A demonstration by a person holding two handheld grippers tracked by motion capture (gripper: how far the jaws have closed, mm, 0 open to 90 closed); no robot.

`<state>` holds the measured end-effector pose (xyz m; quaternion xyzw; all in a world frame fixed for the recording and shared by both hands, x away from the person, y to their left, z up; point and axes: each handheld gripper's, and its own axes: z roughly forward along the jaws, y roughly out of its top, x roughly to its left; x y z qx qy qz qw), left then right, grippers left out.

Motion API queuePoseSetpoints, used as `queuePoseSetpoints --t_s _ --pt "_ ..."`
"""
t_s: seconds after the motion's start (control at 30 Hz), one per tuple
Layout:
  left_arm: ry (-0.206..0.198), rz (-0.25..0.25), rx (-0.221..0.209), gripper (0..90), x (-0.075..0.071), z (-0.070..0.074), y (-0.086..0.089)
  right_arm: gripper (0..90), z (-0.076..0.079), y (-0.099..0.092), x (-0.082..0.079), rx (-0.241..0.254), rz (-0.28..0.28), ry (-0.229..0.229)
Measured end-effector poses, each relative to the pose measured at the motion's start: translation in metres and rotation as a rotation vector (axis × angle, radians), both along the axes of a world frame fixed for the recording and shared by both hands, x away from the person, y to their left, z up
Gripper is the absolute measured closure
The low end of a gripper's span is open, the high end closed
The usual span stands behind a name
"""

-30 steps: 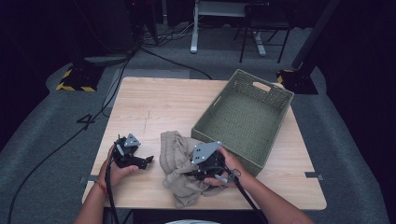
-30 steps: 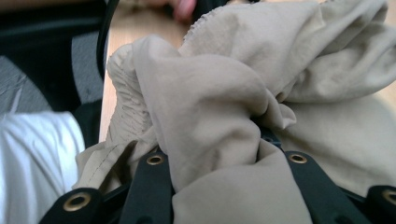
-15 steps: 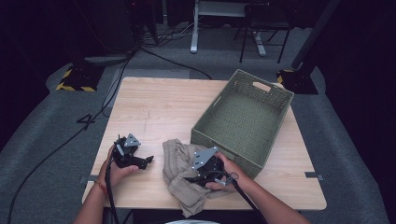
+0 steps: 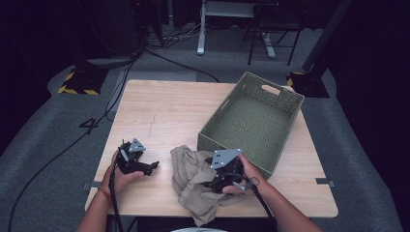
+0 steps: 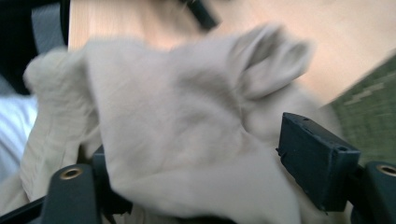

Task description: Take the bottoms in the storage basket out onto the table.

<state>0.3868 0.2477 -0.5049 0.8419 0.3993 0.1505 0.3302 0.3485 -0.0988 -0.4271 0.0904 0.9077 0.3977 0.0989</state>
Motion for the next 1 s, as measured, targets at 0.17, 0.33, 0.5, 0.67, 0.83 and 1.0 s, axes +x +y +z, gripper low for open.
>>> queuePoseSetpoints --t_s 0.17,0.33,0.5,0.67,0.83,1.0 --pt "0.001 0.002 0.000 7.6 0.000 0.000 0.000 21.2 0.030 -0.020 -0.008 0.047 -0.034 -0.074" --pt "0.000 0.001 0.001 7.6 0.000 0.000 0.000 21.0 0.044 -0.049 -0.018 0.069 -0.081 -0.137" --pt "0.000 0.002 0.000 7.6 0.000 0.000 0.000 19.4 0.048 -0.074 -0.020 0.088 -0.135 -0.161" --pt "0.001 0.002 0.000 7.6 0.000 0.000 0.000 17.6 0.059 -0.089 -0.022 0.105 -0.185 -0.198" --pt "0.001 0.002 0.000 7.6 0.000 0.000 0.000 17.3 0.064 -0.090 -0.019 0.070 -0.228 -0.220" --pt "0.000 0.002 0.000 7.5 0.000 0.000 0.000 17.1 0.067 -0.073 -0.022 -0.008 -0.095 -0.153"
